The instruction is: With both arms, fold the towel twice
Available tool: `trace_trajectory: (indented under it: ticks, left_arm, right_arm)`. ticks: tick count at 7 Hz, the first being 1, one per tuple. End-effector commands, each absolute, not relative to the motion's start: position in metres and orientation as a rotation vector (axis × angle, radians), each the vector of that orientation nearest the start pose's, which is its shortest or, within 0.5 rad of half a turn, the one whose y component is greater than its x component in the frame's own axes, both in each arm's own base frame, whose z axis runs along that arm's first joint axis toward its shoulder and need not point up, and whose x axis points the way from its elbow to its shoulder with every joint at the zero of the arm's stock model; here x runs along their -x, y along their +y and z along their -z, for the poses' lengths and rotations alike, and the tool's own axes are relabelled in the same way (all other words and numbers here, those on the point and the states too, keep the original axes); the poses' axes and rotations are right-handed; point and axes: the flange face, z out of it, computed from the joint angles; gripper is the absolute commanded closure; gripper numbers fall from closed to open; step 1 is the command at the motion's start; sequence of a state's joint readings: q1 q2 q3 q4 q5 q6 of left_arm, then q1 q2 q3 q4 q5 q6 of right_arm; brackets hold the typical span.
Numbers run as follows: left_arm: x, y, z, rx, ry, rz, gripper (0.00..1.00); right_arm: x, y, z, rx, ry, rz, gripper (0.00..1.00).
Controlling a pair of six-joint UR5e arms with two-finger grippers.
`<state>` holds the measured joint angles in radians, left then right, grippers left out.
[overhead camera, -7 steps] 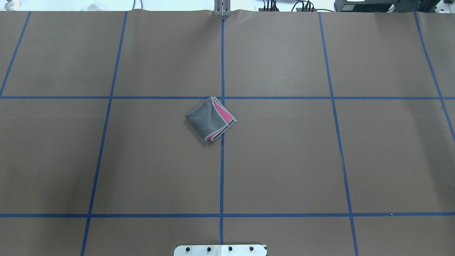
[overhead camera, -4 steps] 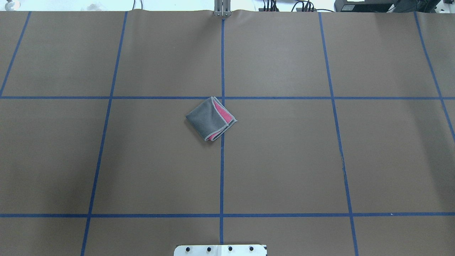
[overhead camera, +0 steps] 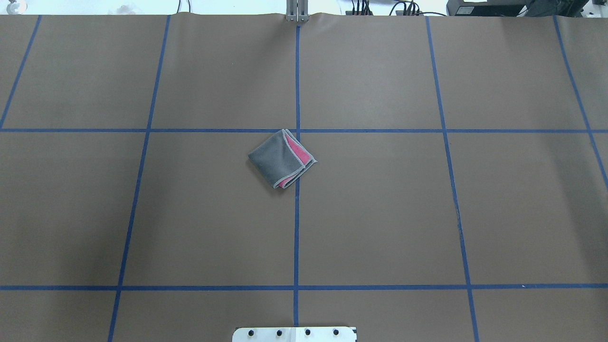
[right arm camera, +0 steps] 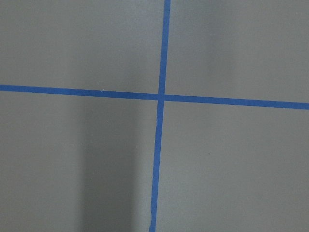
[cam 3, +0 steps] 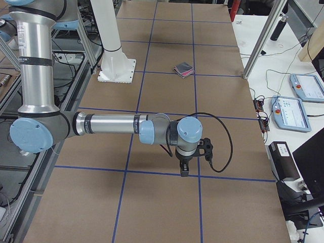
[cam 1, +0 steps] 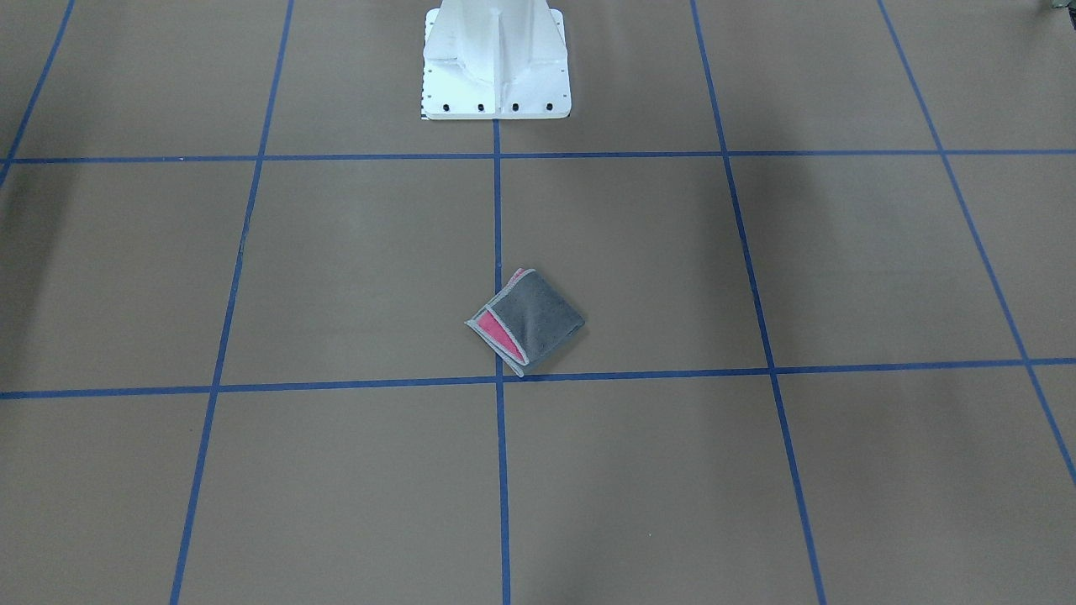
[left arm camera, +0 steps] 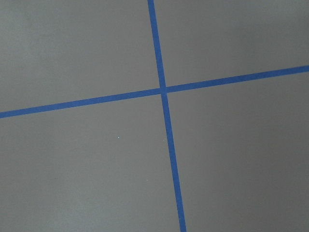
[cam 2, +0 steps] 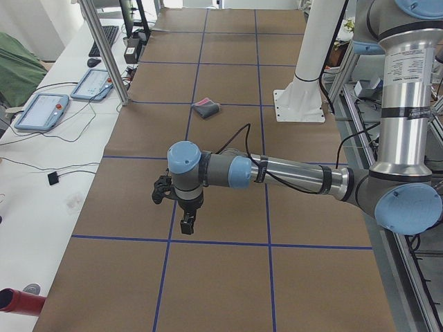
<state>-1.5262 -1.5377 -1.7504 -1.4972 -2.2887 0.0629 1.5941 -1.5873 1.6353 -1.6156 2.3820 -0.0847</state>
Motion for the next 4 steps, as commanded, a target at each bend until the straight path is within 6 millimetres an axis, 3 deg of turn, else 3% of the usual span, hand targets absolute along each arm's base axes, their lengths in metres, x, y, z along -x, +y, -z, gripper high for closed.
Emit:
trace_trajectory:
  ticks: [1,4]
  left_arm:
    - [0.0464,-0.4811,-0.5980,-0.076,0.717,-0.129,0.00]
    - [0.0464,-0.4817,-0.5995,-0.072,0.718,-0.126,0.00]
  right_arm:
    - [-0.0707,-0.4841,-0.6354,-0.049,-0.810,0.063,0.00]
    - [-0.0715,-0.4832,-0.6369,-0.047,-0.810,0.061,0.00]
